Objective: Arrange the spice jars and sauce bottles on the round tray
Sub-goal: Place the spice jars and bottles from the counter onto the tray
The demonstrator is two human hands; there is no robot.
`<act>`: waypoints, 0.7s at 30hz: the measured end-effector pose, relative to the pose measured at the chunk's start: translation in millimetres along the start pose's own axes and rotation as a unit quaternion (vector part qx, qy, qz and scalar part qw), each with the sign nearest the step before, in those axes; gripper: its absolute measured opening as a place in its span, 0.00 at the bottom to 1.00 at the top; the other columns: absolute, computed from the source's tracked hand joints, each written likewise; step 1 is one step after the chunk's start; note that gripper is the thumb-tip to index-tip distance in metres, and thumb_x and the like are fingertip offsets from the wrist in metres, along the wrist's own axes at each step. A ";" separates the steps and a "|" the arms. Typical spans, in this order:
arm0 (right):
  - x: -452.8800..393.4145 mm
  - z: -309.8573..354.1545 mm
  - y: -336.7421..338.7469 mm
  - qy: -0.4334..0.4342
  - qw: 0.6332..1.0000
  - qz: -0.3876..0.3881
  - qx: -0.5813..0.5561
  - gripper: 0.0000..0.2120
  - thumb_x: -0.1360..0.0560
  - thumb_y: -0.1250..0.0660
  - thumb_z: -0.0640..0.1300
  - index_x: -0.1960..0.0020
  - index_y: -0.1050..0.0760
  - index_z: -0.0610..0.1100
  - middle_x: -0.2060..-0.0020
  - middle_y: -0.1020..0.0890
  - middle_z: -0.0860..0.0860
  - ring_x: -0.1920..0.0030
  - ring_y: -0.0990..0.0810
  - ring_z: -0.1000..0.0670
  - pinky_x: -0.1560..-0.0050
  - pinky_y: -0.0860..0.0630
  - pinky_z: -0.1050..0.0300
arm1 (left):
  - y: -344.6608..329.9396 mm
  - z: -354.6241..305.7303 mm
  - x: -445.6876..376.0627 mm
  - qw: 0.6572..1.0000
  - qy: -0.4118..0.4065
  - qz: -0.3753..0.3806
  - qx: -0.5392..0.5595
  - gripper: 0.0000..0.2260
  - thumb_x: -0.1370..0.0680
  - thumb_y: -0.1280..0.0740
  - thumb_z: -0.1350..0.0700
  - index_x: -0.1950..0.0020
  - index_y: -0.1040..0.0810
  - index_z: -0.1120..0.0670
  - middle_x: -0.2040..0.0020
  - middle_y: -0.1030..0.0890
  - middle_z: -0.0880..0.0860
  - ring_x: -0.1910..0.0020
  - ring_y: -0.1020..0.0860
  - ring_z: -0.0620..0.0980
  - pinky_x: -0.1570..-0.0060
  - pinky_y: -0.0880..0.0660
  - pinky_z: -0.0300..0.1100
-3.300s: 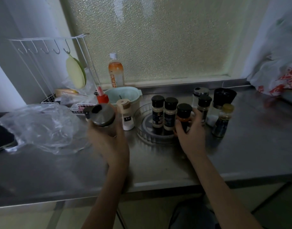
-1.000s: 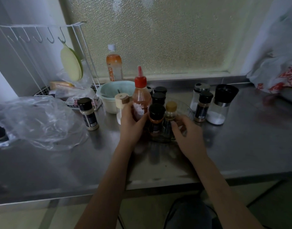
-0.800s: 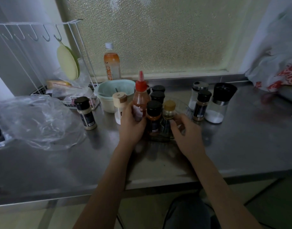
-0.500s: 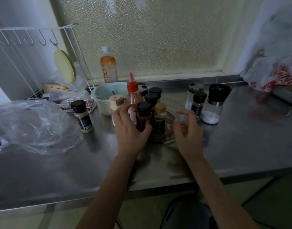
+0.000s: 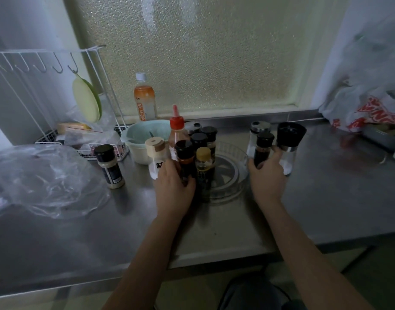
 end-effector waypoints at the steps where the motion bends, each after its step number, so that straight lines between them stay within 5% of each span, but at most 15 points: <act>1: -2.6 0.6 -2.4 -0.005 1.000 0.004 0.015 0.30 0.25 0.36 0.52 0.29 0.42 0.43 0.49 0.18 0.39 0.52 0.19 0.37 0.55 0.24 0.47 | 1.5 -2.0 0.6 1.000 -0.003 0.000 0.004 0.10 0.29 0.31 0.60 0.57 0.33 0.56 0.61 0.28 0.52 0.62 0.29 0.51 0.65 0.34 0.43; 10: -19.7 -4.3 -11.6 -0.079 0.997 0.012 -0.016 0.20 0.26 0.34 0.52 0.41 0.30 0.40 0.47 0.19 0.40 0.47 0.21 0.38 0.54 0.28 0.49 | 2.5 -26.4 9.4 0.988 -0.142 -0.012 -0.062 0.15 0.31 0.36 0.40 0.59 0.35 0.49 0.64 0.30 0.45 0.65 0.32 0.45 0.59 0.36 0.41; 17: -33.3 -11.0 -20.0 -0.069 0.994 0.082 -0.015 0.23 0.30 0.32 0.57 0.41 0.27 0.44 0.46 0.19 0.41 0.46 0.21 0.39 0.51 0.26 0.49 | 0.3 -27.5 7.5 0.988 -0.143 -0.009 -0.052 0.18 0.33 0.28 0.43 0.59 0.34 0.51 0.63 0.30 0.45 0.67 0.30 0.47 0.68 0.35 0.41; 21: -31.2 1.5 -3.6 -0.003 0.998 0.032 -0.047 0.18 0.29 0.30 0.52 0.45 0.25 0.42 0.57 0.18 0.43 0.55 0.20 0.45 0.63 0.31 0.59 | 3.5 -26.7 5.5 0.990 -0.133 -0.016 -0.037 0.15 0.30 0.36 0.40 0.61 0.34 0.51 0.66 0.29 0.46 0.68 0.31 0.47 0.68 0.35 0.37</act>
Point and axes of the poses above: each hand's wrist, its own x-axis away from the middle knuckle, its own y-axis out of the back of the hand, z = x × y, the point moved 6 cm from there along -x, towards the middle knuckle
